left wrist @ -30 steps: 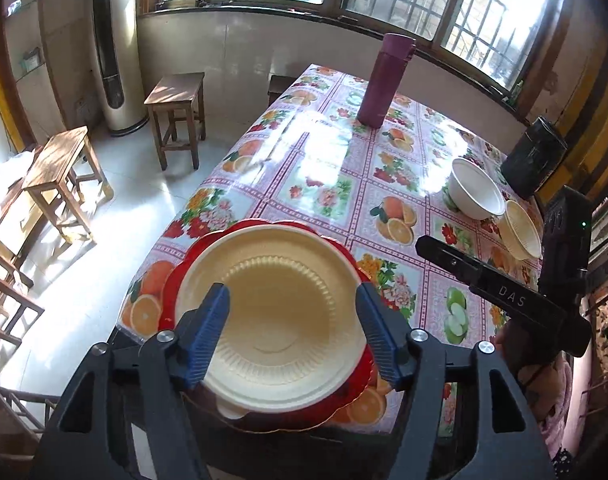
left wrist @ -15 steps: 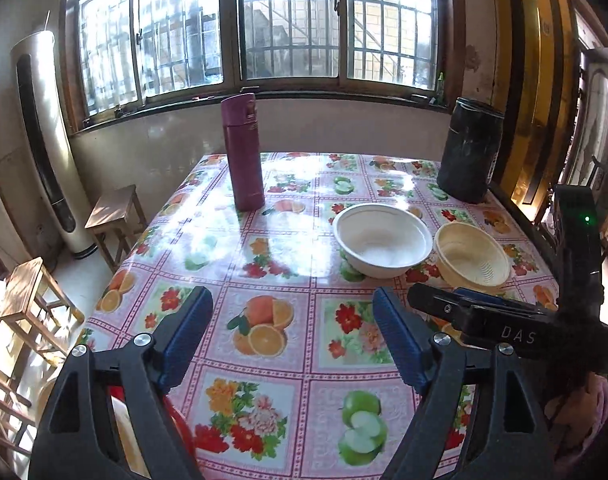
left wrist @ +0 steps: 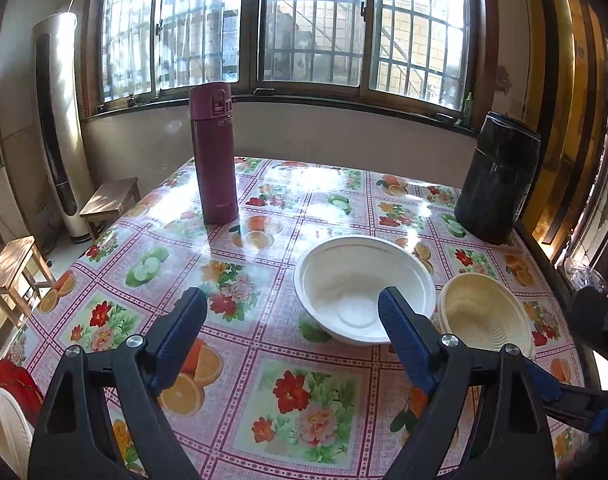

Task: Organize plates and bowls
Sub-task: 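Move the left gripper to the rim of the second white foam bowl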

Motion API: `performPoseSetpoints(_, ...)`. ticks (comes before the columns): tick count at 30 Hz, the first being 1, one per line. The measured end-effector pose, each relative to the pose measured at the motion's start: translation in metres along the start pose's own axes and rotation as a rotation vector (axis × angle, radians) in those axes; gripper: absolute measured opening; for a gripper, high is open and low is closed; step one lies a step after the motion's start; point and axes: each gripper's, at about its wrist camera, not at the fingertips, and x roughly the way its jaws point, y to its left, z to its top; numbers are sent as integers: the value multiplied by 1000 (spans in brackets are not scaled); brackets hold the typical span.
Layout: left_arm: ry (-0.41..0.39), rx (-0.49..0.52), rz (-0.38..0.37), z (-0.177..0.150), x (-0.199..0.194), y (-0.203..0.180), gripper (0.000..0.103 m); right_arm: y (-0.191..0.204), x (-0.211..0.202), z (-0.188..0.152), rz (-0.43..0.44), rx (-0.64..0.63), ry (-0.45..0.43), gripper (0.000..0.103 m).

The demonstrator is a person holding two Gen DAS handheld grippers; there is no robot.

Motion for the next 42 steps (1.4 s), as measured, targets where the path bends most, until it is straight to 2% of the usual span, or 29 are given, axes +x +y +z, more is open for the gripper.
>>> performPoseSetpoints(4,66,-19,20,-19,27,10,88,-12,11,-5,39,65,25,102)
performPoseSetpoints(8,112,-15,47,-38,46,16,88,-18,29,-13,22,72,67,102)
performPoseSetpoints(14,88,-19,38,-39,46,22,88,-15,46,-22,-26,2,76,102)
performPoseSetpoints(18,101,-49,7,-39,49,28,88,-14,44,-25,-43,-32,37,102)
performPoseSetpoints(21,95,-52,18,-38,50,30,88,-14,40,-26,-72,-61,5,102)
performPoseSetpoints(26,73,-61,13,-36,46,32,92,-16,42,-26,-89,-65,6,102)
performPoseSetpoints(29,68,-70,14,-35,46,35,103,-15,43,-27,-101,-77,6,102)
performPoseSetpoints(42,83,-67,12,-36,49,37,103,-16,46,-29,-115,-76,22,102)
